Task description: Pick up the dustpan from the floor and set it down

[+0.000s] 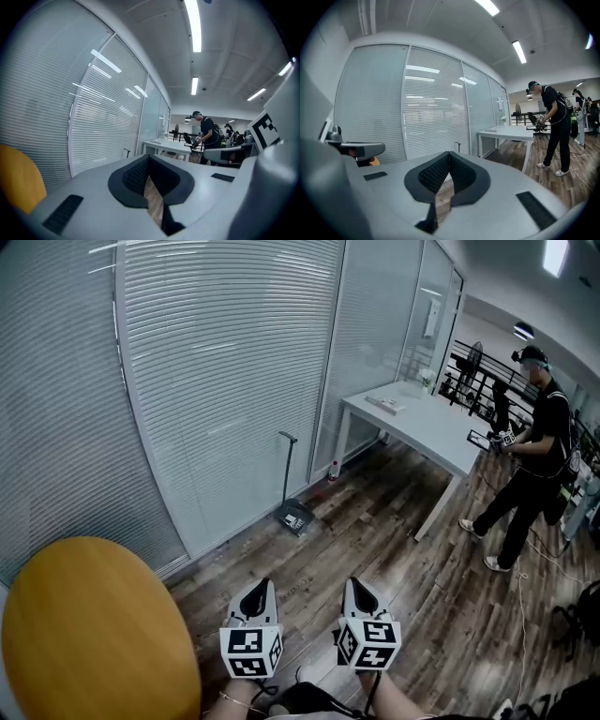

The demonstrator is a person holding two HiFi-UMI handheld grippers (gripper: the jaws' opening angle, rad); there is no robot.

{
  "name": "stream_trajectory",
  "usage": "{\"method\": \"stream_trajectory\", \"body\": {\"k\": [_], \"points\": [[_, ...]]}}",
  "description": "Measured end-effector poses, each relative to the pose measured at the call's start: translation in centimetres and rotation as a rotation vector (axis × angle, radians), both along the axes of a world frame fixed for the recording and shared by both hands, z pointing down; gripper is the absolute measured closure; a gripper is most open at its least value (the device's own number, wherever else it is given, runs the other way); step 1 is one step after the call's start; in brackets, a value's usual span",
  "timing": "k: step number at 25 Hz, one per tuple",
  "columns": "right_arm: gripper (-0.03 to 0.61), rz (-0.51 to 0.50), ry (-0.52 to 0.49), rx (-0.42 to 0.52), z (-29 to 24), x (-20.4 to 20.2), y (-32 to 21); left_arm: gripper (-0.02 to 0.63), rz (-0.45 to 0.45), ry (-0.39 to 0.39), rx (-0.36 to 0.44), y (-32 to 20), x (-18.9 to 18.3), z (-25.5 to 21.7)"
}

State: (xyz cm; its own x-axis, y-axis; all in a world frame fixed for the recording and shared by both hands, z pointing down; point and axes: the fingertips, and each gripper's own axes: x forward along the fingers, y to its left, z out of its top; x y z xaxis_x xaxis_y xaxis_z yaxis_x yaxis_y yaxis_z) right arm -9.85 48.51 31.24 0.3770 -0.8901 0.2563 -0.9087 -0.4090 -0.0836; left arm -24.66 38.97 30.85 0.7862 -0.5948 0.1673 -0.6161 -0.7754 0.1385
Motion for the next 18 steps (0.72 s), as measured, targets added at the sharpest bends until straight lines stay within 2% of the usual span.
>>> {"method": "stream_trajectory", "body": {"k": [8,18], "points": [[0.546,0.004,-0.025,-0.005,1.2,3.9,-4.5,0.597,0.010,-0.011,-0.015,-4.4,3.7,1.1],[0.546,-0.023,-0.016,-0.002,0.7,12.5,-12.0,0.597,-0.020,-0.016,0.003,-11.8,12.0,0.3]]}}
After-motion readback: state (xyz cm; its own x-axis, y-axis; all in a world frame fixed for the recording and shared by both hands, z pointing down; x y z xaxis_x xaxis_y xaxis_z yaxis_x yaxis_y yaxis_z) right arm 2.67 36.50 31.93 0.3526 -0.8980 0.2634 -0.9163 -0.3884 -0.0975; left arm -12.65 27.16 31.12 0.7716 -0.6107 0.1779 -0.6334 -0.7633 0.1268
